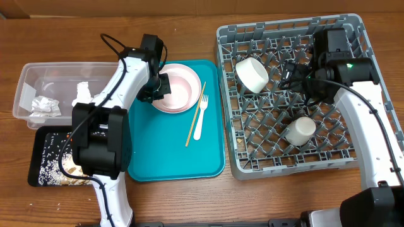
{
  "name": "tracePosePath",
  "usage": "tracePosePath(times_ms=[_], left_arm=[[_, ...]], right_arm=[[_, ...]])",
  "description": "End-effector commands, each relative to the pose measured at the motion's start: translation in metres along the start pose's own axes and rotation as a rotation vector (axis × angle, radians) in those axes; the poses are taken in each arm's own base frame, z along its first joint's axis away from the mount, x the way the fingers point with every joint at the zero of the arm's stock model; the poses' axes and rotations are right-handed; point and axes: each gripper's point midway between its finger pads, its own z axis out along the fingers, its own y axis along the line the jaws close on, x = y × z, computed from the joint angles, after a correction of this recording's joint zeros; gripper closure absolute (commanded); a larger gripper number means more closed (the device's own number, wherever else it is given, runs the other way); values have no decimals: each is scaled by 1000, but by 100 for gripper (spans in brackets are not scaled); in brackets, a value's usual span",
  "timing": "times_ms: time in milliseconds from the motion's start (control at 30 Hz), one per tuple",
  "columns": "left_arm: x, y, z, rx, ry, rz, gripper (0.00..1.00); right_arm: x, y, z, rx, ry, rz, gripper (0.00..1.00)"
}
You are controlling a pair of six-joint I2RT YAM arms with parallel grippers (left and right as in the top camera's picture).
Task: Sort waste into correct bins and load items into the dishwasher
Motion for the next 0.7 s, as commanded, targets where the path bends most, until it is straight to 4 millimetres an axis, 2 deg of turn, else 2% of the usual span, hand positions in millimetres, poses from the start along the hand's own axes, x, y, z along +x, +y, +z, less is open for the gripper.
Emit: tracePosePath(times_ms=[0,100,233,267,333,433,667], left_arm=[[-14,-3,-32,15,-42,21,96],[-20,-16,-69,80,-66,27,96],[-16,-53,-125,267,-110,110,96],[-13,-68,-144,337,-136,134,96],[-9,-83,-164,409,-168,165,96],[-6,-100,-182,484,-199,172,96],[-18,-138,-193,569,-282,185,96]], right_arm=[[0,1,-5,-12,-13,5,0],[0,1,-5,-12,-13,5,0],[0,1,-5,-12,-13,5,0],[0,1,-5,-12,-13,5,0],[0,1,-5,-12,-13,5,0],[0,1,-5,-12,-13,5,0],[0,1,-5,-12,-13,5,0]])
